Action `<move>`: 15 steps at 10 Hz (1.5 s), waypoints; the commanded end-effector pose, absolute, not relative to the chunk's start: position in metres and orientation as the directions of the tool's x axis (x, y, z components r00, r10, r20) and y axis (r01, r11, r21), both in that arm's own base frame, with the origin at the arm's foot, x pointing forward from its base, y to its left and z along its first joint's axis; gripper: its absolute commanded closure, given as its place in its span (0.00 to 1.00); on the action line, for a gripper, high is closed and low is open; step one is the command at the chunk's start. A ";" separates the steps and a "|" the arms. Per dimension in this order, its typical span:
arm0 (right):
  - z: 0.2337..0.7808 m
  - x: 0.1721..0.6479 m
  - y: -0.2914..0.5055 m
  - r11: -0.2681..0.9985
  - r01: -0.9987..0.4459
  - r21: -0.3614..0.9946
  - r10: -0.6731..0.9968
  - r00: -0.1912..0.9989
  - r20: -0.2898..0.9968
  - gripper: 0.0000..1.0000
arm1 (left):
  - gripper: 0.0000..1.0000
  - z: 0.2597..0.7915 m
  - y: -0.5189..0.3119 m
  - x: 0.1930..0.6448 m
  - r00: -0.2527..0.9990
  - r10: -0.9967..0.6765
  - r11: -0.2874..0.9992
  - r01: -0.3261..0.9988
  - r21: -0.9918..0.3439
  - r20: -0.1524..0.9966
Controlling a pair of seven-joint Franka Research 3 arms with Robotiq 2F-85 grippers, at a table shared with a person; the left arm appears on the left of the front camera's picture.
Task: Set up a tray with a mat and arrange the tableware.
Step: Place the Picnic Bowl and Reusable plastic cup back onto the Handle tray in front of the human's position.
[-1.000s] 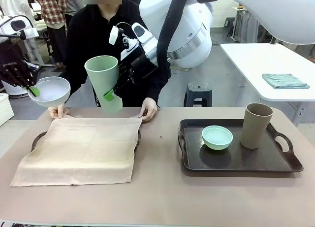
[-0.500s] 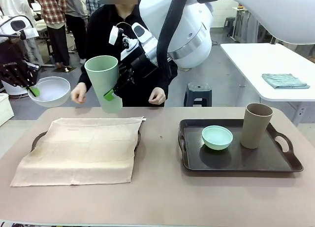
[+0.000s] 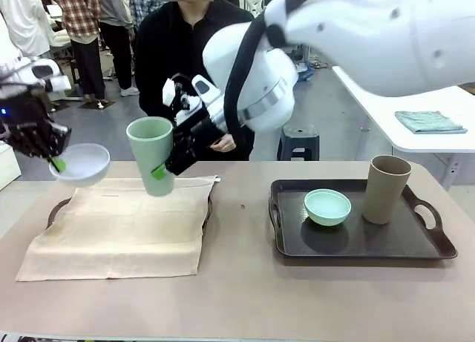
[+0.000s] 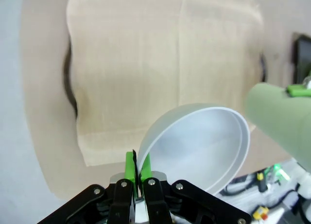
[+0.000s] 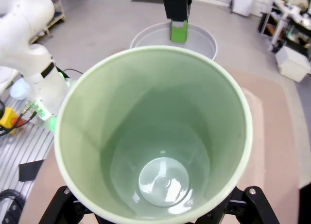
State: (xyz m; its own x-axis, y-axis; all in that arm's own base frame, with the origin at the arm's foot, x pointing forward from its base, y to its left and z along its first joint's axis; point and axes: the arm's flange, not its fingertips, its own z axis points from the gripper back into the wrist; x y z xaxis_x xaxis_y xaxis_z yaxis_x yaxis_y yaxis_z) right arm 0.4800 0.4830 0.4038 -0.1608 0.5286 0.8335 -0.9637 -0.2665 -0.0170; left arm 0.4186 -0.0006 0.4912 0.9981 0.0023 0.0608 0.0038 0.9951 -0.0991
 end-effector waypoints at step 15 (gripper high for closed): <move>0.306 0.508 0.498 -0.286 -0.957 -0.055 0.629 -0.230 0.742 0.16 | 0.96 0.370 -0.007 0.469 1.000 0.029 0.993 -0.030 -0.114 -0.011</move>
State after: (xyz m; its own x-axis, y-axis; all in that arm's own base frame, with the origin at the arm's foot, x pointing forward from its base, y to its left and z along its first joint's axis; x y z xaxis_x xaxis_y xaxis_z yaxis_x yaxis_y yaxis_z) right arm 0.5051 0.4957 0.3173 -0.2199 0.6133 0.7586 -0.9537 -0.2988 -0.0348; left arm 0.4673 -0.0018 0.3758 0.9992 0.0217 -0.0350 -0.0249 0.9953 -0.0939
